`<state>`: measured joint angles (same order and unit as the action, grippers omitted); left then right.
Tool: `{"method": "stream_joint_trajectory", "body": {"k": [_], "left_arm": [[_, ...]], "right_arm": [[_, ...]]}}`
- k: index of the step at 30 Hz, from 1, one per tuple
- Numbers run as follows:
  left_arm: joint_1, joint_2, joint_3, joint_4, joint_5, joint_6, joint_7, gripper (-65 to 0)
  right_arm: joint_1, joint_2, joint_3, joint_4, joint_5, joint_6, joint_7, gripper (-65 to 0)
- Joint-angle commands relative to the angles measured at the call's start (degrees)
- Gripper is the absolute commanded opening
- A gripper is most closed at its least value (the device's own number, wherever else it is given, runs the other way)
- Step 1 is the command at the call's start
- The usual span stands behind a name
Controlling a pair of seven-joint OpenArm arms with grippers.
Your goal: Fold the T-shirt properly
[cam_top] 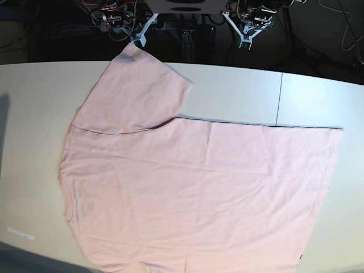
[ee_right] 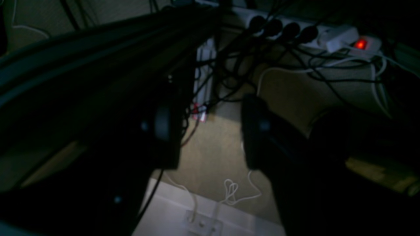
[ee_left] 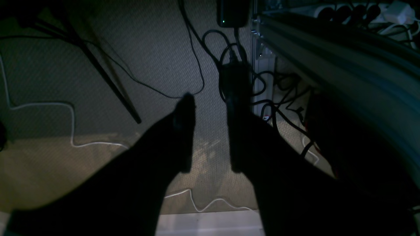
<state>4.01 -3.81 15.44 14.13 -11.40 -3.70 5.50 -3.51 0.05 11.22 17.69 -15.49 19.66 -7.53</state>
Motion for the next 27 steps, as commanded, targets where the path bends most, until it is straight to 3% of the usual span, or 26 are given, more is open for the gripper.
{"method": "stream_joint_trajectory", "body": {"k": [1, 27], "left_arm": [[0.13, -0.02, -0.04, 0.33, 0.13, -1.68, -0.55, -44.8], [0.76, -0.07, -0.04, 0.5, 2.49, -1.73, 0.96, -44.8]], "right_arm": [[-0.02, 0.2, -0.11, 0.57, 0.04, -3.37, 0.48, -35.3], [-0.2, -0.07, -0.11, 0.57, 0.5, -3.34, 0.48, -35.3]]}}
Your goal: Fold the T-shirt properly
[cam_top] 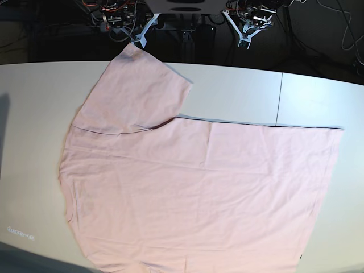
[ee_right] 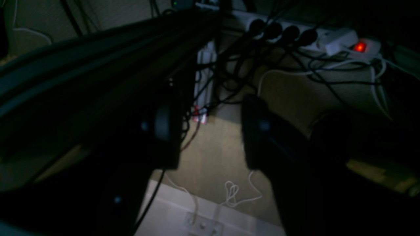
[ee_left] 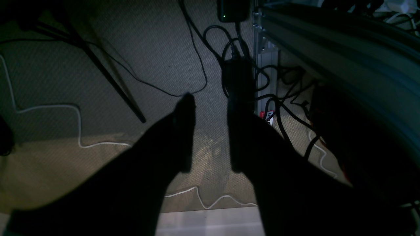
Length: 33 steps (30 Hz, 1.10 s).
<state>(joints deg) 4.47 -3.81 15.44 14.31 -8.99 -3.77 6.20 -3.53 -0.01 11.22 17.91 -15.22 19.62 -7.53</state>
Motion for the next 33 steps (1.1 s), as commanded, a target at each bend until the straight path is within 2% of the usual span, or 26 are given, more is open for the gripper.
{"method": "stream_joint_trajectory", "body": {"k": [1, 4, 11, 13, 16, 18, 22, 27, 29, 33], "left_arm": [[0.5, -0.04, -0.04, 0.33, 0.09, -1.66, 0.28, -44.8], [1.2, -0.11, -0.04, 0.39, 0.09, -2.67, 0.46, -44.8], [5.31, -4.0, -0.04, 7.41, -2.08, -15.34, 0.48, -44.8], [7.34, -5.75, -0.04, 11.13, -4.2, -17.62, 0.48, -44.8], [10.95, -8.37, -0.07, 17.49, -6.95, -20.9, 0.5, -44.8], [13.73, -10.1, -0.17, 22.25, -7.13, -23.19, 0.5, -44.8], [20.28, -13.27, -2.64, 32.41, -7.61, -24.9, 0.5, -44.8], [29.2, -15.63, -10.56, 46.51, -12.52, -28.7, 0.59, -44.8], [32.15, -16.26, -13.09, 52.22, -13.94, -30.18, 1.86, -44.7], [36.76, -17.07, -16.44, 63.01, -18.29, -30.4, 6.93, -44.7]], "right_arm": [[-0.24, 0.0, -0.11, 0.35, 0.24, -3.28, 0.48, -35.3], [-0.79, 0.0, -0.11, 0.44, 0.24, -3.15, 0.46, -35.3], [-7.39, 0.11, -0.11, 6.1, 0.26, -2.71, 0.46, -35.3], [-10.6, 0.46, -0.11, 9.35, 1.73, -2.1, 0.42, -35.3], [-15.34, 2.05, -0.11, 14.97, 7.96, 1.18, -0.24, -35.3], [-18.64, 3.34, -0.11, 19.65, 12.85, 3.26, -2.67, -35.3], [-26.27, 6.78, -0.11, 31.41, 22.29, 3.78, -8.98, -35.3], [-36.15, 12.26, -0.11, 47.98, 29.7, 4.85, -14.49, -35.3], [-39.67, 14.67, -0.11, 54.31, 33.79, 6.08, -16.24, -35.3], [-45.7, 19.06, -0.09, 67.21, 42.1, 7.41, -20.17, -35.3]]}}
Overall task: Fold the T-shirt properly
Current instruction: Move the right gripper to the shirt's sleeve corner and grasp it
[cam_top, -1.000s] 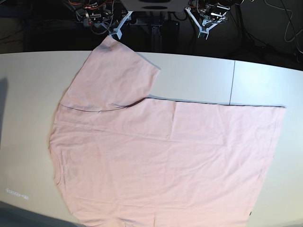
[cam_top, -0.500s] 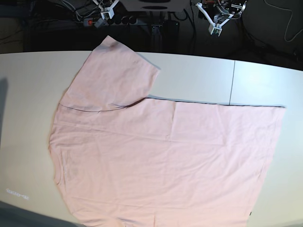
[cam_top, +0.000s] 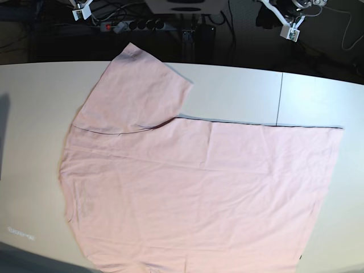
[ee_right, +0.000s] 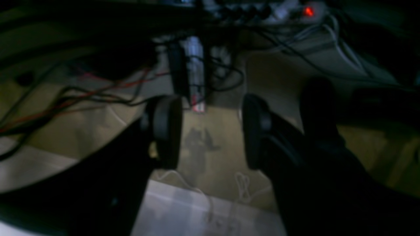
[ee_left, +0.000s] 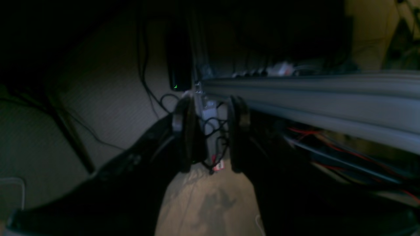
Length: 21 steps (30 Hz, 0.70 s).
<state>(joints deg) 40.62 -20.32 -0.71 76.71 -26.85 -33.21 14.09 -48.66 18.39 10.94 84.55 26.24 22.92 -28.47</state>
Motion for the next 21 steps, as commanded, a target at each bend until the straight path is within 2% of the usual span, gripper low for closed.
{"method": "stream_joint_trajectory", "body": {"k": [1, 5, 8, 10, 14, 21], "left_arm": [[1.57, -0.83, -0.81, 3.19, -1.36, -0.96, -0.15, -44.7], [5.11, -1.36, -2.58, 12.72, -1.68, -1.14, 1.05, -44.7], [6.95, -2.08, -2.75, 18.18, -1.66, -1.16, 1.99, -44.7], [7.91, -2.43, -2.75, 21.05, -1.66, -1.16, 3.45, -44.7], [9.57, -2.56, -2.75, 24.3, -1.68, -1.14, 5.4, -44.7], [10.36, -2.56, -2.75, 25.0, -1.66, -1.16, 5.46, -44.7]], "right_arm": [[-1.75, 1.66, 0.24, 3.82, 2.91, 4.52, -0.59, -35.3], [-4.92, 3.54, 0.94, 15.5, 9.4, 6.19, -6.36, -35.0], [-5.31, 3.5, 2.1, 21.18, 12.85, 6.75, -7.5, -29.7], [-4.96, 3.41, 3.39, 23.87, 14.29, 6.71, -7.43, -29.4], [-2.73, 3.34, 7.3, 26.67, 17.03, 6.71, -7.65, -29.4], [3.13, 3.34, 12.44, 26.53, 18.38, 6.71, -9.14, -29.4]]}}
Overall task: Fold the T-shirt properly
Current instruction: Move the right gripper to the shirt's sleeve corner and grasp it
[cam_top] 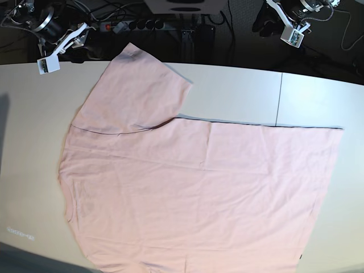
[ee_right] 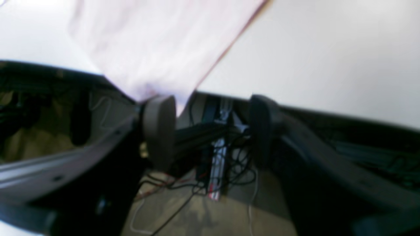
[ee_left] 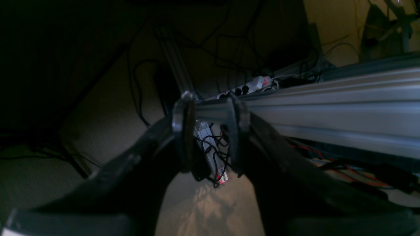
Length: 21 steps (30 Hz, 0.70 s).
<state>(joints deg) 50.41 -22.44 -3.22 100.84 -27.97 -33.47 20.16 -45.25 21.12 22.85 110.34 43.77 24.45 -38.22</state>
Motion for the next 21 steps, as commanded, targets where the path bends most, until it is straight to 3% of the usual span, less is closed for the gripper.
{"method": "stream_joint_trajectory", "body": {"k": [1, 6, 15, 21], "left_arm": [[0.59, -0.44, -0.24, 0.9, -0.52, -0.9, -0.59, -44.7], [0.59, -0.44, -0.24, 0.9, -0.52, -0.9, -0.22, -44.7], [1.64, -0.44, -0.24, 0.9, -0.5, -0.9, 0.28, -44.7], [2.19, -0.46, -0.24, 0.9, -0.5, -0.9, 0.31, -44.7]], "right_arm": [[0.22, 0.61, 0.52, 0.52, 0.83, 5.18, 0.52, -29.3], [4.2, 0.55, 0.52, -4.31, 0.81, 5.16, 0.46, -29.3], [11.87, -3.1, -0.33, -16.35, 6.16, 6.01, -2.78, -29.4], [11.85, -4.17, -6.69, -16.44, 5.97, 6.01, -3.26, -29.4]]}}
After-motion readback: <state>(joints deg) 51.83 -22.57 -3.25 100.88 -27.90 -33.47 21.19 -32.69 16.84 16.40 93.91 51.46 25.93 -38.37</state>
